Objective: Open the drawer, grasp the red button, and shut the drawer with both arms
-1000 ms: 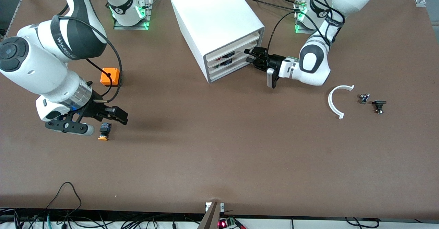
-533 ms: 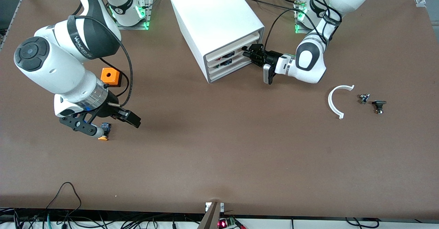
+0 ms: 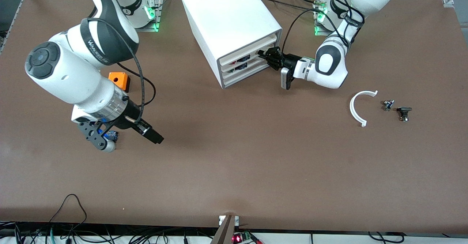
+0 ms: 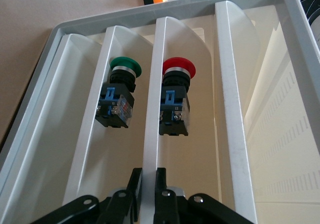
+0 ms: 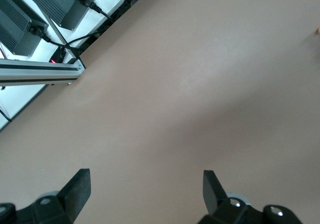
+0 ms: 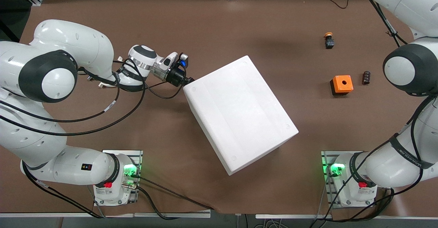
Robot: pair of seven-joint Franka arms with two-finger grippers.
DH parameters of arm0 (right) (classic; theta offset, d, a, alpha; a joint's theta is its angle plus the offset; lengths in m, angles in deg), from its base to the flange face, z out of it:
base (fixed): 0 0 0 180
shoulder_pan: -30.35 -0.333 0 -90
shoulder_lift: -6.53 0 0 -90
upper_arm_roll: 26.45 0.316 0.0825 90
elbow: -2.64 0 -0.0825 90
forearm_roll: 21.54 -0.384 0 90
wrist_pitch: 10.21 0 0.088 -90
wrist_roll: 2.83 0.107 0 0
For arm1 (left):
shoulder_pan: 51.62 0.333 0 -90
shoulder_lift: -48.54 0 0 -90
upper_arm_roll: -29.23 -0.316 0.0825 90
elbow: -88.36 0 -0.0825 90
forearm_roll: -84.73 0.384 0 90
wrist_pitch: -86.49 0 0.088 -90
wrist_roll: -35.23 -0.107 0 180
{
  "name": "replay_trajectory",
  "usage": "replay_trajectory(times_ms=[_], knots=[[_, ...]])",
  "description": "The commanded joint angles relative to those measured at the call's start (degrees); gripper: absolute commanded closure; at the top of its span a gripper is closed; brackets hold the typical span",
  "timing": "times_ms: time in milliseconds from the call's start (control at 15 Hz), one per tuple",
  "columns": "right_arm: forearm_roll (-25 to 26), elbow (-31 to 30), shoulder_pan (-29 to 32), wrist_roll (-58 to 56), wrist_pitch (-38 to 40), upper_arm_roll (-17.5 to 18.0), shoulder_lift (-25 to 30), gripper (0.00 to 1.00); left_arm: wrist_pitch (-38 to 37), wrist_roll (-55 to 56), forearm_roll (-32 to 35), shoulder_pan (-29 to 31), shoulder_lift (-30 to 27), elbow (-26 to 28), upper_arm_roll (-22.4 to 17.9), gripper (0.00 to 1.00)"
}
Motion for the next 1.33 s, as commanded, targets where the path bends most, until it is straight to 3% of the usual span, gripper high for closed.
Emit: replay_trajectory(times_ms=[0,333,667,933,1200,1267], knots=[[-0.75,2.91,-2.17,8.32,-1.24,-0.05,-1.9,0.01,0.13,-0.24,-1.25,1.77,-0.76,-0.28,0.12,1.0],[-0.75,2.91,-5.07,18.78,-5.02,0.04,-2.78,0.01,0.48,1.51,0.15,4.06,0.46,-3.97,-0.58,1.0],[-0.4,3.69,-12.71,35.65,-5.65,-0.14,-4.62,0.01,0.05,6.34,15.26,8.89,4.42,-13.72,-1.47,1.0],[-0.05,7.91,-19.56,46.39,-4.94,-0.75,-9.45,0.01,-0.13,7.49,19.48,11.44,7.57,-19.52,-1.47,1.0],[-0.22,8.18,-23.27,51.31,-6.69,-0.32,-12.26,0.01,-2.59,8.29,20.55,12.23,9.52,-22.79,-1.64,1.0],[-0.23,8.18,-24.66,52.11,-6.96,-0.23,-13.06,0.01,-2.68,8.29,20.55,12.41,9.52,-22.96,-1.64,0.94]])
